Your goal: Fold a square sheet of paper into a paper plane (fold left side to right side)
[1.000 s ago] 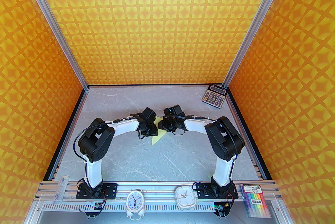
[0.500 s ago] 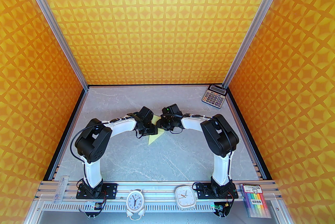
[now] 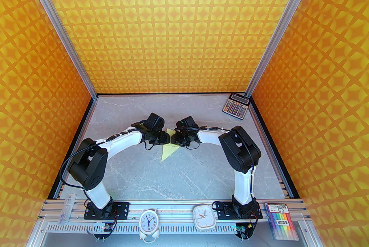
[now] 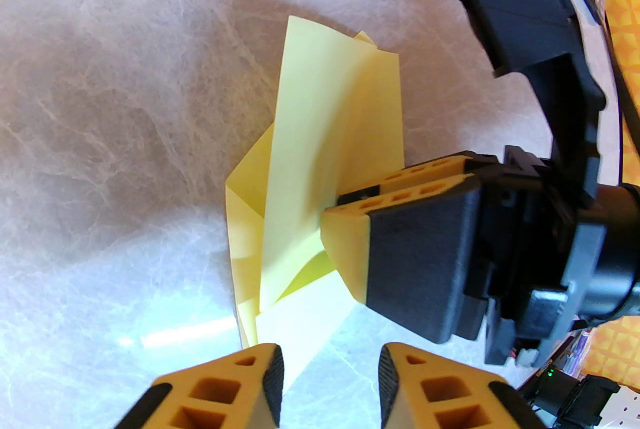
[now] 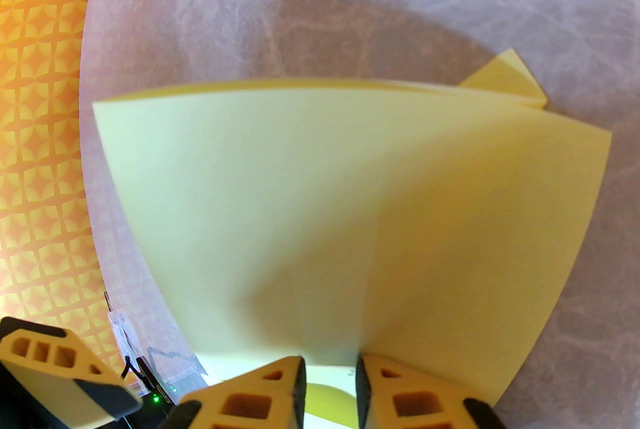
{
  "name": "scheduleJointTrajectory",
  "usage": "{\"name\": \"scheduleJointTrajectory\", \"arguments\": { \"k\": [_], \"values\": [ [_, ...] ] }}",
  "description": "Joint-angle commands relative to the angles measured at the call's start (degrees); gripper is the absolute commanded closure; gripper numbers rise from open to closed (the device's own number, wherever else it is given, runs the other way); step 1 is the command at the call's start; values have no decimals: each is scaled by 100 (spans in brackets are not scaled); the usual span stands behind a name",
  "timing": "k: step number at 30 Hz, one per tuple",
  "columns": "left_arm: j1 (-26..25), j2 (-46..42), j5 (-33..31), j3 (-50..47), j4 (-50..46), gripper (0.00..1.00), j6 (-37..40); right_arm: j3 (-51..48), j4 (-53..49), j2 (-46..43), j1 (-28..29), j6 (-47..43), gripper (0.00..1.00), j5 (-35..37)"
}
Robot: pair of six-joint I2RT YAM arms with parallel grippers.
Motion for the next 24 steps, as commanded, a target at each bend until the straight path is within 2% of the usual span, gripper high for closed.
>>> {"name": "scheduleJointTrajectory", "arguments": {
  "k": [1, 3, 6, 17, 24],
  "values": [
    [-73, -180, 82, -169, -22, 71, 21, 60, -289, 90, 43, -56, 75, 91],
    [-88, -149, 282, -319, 192, 79, -21, 66, -289, 97, 46, -48, 74, 78],
    [-88, 11, 332, -421, 349, 82, -76, 73, -290, 92, 46, -51, 74, 80],
    [49, 648, 264, -487, 647, 80, -20, 103, -355, 30, 46, -97, 74, 44],
    [72, 930, 255, -462, 761, 79, -21, 176, -419, -227, 46, -150, 68, 31]
  ]
}}
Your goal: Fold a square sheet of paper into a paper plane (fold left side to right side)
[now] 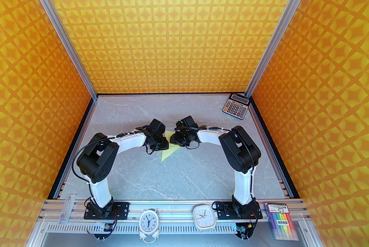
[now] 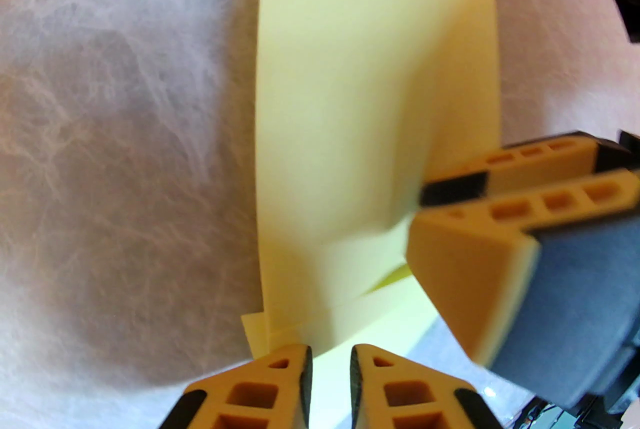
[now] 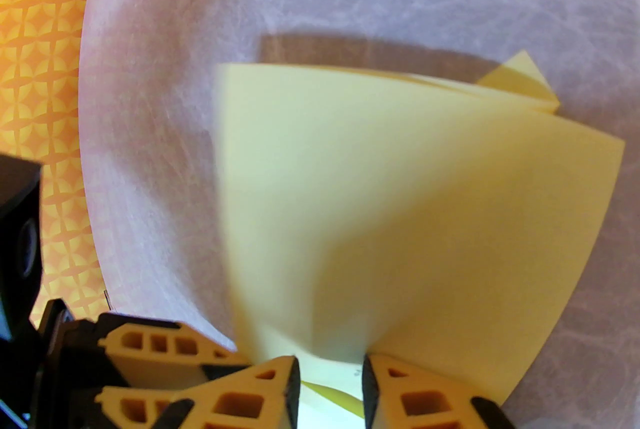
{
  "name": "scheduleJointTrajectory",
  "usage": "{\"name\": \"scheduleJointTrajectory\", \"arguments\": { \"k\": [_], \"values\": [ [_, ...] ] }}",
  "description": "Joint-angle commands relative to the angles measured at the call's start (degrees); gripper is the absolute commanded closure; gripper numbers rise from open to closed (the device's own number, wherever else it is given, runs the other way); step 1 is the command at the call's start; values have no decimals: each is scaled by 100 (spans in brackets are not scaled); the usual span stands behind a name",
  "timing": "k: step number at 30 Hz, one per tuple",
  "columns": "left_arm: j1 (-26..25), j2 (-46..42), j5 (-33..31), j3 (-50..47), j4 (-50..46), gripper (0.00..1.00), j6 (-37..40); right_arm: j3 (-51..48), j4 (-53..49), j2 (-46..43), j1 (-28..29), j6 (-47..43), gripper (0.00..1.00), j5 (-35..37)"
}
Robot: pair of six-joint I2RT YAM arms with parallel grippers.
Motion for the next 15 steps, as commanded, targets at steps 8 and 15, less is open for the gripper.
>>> {"name": "scheduleJointTrajectory", "arguments": {
  "k": [8, 15],
  "values": [
    [40, 181, 34, -250, 300, 79, -177, -143, -652, -1218, 6, -113, 53, 697],
    [3, 107, 39, -483, 517, 79, -520, -1034, -273, -1299, -20, 262, 57, 536]
  ]
}}
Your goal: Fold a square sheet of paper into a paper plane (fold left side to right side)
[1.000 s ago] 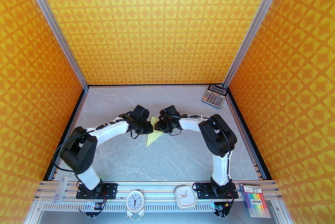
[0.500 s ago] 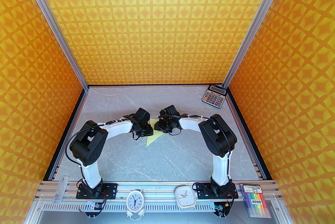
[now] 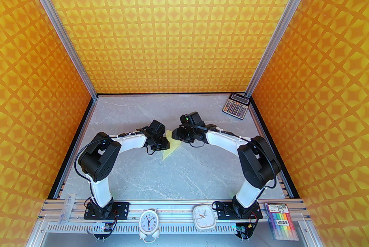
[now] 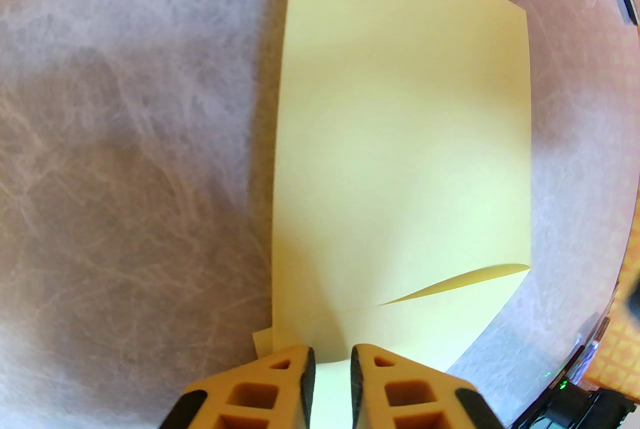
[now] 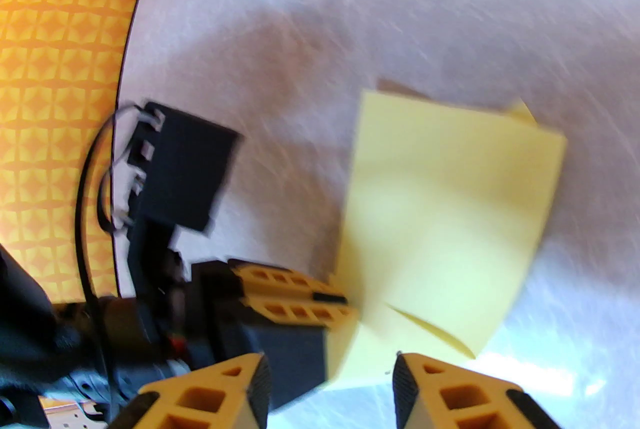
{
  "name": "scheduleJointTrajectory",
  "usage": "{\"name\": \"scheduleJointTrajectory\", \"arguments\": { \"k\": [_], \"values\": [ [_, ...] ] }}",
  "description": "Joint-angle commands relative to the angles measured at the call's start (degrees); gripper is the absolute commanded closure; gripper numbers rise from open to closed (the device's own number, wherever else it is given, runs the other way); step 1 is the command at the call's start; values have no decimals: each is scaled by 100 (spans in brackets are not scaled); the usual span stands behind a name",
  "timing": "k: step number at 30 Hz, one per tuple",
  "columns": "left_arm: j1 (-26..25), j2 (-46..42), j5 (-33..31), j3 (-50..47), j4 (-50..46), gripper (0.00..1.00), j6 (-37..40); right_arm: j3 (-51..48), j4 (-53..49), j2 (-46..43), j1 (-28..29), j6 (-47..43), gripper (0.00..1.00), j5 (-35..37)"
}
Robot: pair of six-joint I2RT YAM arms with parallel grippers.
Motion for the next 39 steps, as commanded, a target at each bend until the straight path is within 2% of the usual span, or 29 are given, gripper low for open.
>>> {"name": "scheduleJointTrajectory", "arguments": {
  "k": [1, 5, 11, 15, 18, 29, 39],
  "values": [
    [-9, 69, -41, -266, -44, 79, -236, -474, 219, 151, -18, 349, 58, -63],
    [-37, 52, -44, -341, 34, 79, -347, -580, 631, 323, -18, 576, 61, -203],
    [-100, 77, -42, -308, 49, 79, -367, -355, 711, 544, -18, 505, 69, -173],
    [-133, 111, -40, -289, 34, 80, -367, -195, 701, 582, -16, 415, 70, -185],
    [-159, 113, -40, -296, 48, 80, -372, -91, 710, 582, -18, 412, 77, -176],
    [-229, 209, -41, -221, 50, 81, -376, 265, 434, 668, 33, 313, 87, -248],
    [-230, 192, -48, -216, 46, 81, -375, 601, 167, 1017, 202, 182, 88, -226]
  ]
}}
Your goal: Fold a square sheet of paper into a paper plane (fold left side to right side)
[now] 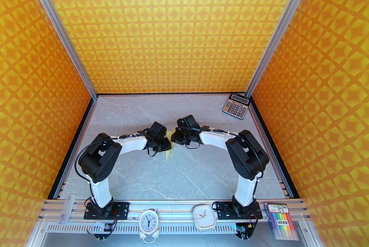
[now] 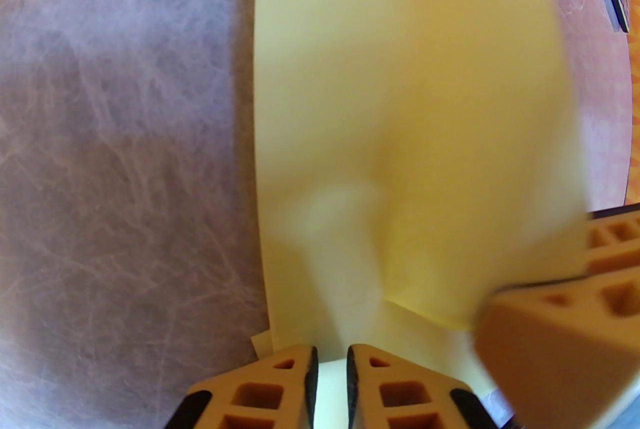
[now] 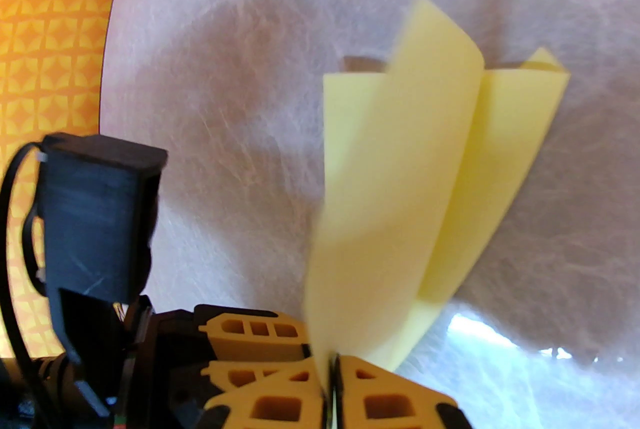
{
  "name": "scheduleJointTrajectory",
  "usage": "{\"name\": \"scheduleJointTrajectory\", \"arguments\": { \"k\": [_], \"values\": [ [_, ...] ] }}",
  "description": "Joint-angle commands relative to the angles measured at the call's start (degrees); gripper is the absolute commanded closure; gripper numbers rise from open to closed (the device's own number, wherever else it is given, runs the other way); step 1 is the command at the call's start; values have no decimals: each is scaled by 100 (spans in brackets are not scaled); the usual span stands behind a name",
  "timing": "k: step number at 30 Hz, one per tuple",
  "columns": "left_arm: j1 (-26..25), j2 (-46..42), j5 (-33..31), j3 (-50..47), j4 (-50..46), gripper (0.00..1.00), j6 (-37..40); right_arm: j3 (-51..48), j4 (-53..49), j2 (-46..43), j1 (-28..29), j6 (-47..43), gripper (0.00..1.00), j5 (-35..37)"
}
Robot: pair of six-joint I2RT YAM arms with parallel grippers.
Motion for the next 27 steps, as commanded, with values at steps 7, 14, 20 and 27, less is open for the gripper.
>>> {"name": "scheduleJointTrajectory", "arguments": {
  "k": [7, 14, 20, 27],
  "values": [
    [9, -82, -91, -113, -347, 80, -10, 223, -379, 175, 51, -192, 89, 102],
    [34, -142, -91, -143, -314, 81, 30, 455, -705, 315, 51, -144, 90, 306],
    [199, -508, -91, -237, -378, 78, 73, 528, -802, 376, 51, -175, 90, 337],
    [238, -821, 104, -414, -260, 70, 163, 618, -843, 436, 51, -162, 89, 328]
  ]
}}
